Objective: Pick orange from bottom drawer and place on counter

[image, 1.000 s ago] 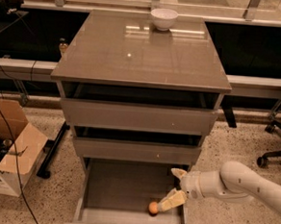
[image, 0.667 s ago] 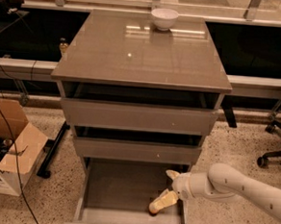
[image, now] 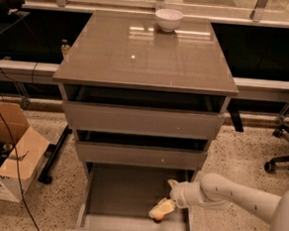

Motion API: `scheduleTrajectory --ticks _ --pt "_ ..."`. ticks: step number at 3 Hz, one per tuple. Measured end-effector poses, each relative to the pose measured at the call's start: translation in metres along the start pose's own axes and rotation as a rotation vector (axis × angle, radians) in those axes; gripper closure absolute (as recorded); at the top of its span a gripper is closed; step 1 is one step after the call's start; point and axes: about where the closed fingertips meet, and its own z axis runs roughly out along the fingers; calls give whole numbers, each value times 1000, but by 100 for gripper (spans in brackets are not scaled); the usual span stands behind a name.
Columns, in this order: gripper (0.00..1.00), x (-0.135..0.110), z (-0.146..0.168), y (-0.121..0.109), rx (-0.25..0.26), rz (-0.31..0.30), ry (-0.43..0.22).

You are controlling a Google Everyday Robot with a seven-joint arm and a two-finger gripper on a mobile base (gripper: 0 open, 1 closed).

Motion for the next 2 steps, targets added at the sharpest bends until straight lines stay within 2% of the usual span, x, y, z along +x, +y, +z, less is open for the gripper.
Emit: scheduleTrajectory --ticks 1,2 --pt "0 21 25 -20 24 35 -7" --pt "0 61 62 -37 37 104 1"
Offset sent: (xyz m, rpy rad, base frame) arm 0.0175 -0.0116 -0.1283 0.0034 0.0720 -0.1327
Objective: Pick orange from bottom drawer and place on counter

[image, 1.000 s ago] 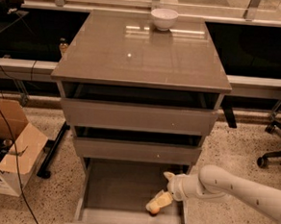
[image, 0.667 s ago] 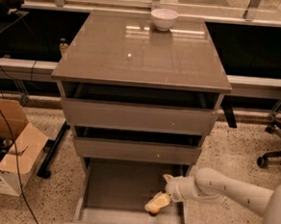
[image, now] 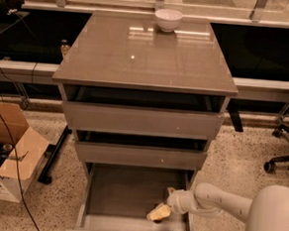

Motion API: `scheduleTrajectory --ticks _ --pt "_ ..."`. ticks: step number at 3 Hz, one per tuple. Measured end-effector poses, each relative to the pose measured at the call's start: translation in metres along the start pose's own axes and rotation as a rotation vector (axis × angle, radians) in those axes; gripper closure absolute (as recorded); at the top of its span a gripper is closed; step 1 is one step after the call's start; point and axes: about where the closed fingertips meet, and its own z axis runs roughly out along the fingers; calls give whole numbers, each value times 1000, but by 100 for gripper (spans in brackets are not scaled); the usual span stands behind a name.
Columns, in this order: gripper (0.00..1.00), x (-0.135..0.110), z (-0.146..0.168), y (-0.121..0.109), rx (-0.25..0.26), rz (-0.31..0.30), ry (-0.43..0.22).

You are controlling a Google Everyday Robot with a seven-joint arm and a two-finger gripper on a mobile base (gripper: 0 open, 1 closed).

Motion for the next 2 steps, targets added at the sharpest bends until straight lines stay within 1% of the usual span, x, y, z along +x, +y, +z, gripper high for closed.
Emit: scheduleTrajectory --ticks 1,2 --pt "0 25 19 -12 10 50 13" --pt "0 50 37 -25 25 128 12"
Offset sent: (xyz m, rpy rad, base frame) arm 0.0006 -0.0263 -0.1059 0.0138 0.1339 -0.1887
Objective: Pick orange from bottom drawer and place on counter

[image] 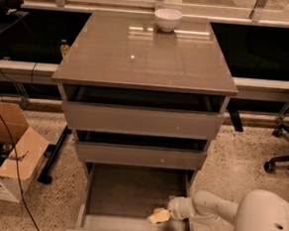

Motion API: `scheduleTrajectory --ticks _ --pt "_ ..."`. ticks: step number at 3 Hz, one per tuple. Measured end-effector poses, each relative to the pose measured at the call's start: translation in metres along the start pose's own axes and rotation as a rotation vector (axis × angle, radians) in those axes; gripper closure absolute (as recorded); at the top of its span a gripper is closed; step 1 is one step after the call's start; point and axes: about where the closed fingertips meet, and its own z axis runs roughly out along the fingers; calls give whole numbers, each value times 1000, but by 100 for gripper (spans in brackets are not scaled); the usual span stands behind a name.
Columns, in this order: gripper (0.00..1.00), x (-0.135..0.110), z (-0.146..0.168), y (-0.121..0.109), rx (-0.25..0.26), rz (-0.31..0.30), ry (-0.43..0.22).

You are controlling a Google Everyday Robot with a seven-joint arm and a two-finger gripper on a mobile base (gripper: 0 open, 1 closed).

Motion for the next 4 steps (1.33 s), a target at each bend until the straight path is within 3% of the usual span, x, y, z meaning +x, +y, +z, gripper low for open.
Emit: scheduleTrajectory --ticks 2,3,4 --pt "0 26 33 -15 -7 110 0" --pt "17 25 49 -4 -30 116 4" --pt "39 29 60 8 -56 121 19"
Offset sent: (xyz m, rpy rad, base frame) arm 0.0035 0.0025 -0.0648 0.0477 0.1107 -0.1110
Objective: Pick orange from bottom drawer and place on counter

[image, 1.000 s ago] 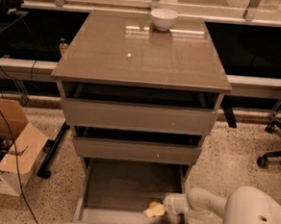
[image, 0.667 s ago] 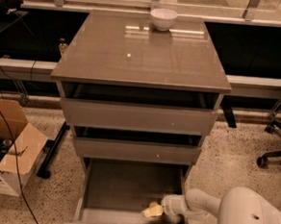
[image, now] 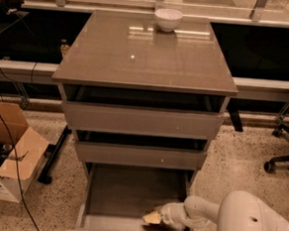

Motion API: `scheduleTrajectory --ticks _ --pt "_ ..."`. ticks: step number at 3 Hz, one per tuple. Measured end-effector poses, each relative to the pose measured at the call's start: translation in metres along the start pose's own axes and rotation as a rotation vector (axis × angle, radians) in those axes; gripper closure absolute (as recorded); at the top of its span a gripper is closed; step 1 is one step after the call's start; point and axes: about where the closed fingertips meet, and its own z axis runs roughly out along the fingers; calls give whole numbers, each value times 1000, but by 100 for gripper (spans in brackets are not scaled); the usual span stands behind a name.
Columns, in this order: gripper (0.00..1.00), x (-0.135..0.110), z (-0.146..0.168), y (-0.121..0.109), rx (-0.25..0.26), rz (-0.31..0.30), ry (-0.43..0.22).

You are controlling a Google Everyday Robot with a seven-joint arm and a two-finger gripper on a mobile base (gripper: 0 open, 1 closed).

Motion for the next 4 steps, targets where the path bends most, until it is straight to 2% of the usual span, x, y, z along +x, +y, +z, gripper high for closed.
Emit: scheduleTrajectory --ticks 1,2,3,4 --pt "63 14 8 8 -17 23 29" --pt "87 21 3 13 -23 41 32" --pt "100 2 -19 21 -44 35 -9" --pt "100 -33 -53 38 -71 -10 -82"
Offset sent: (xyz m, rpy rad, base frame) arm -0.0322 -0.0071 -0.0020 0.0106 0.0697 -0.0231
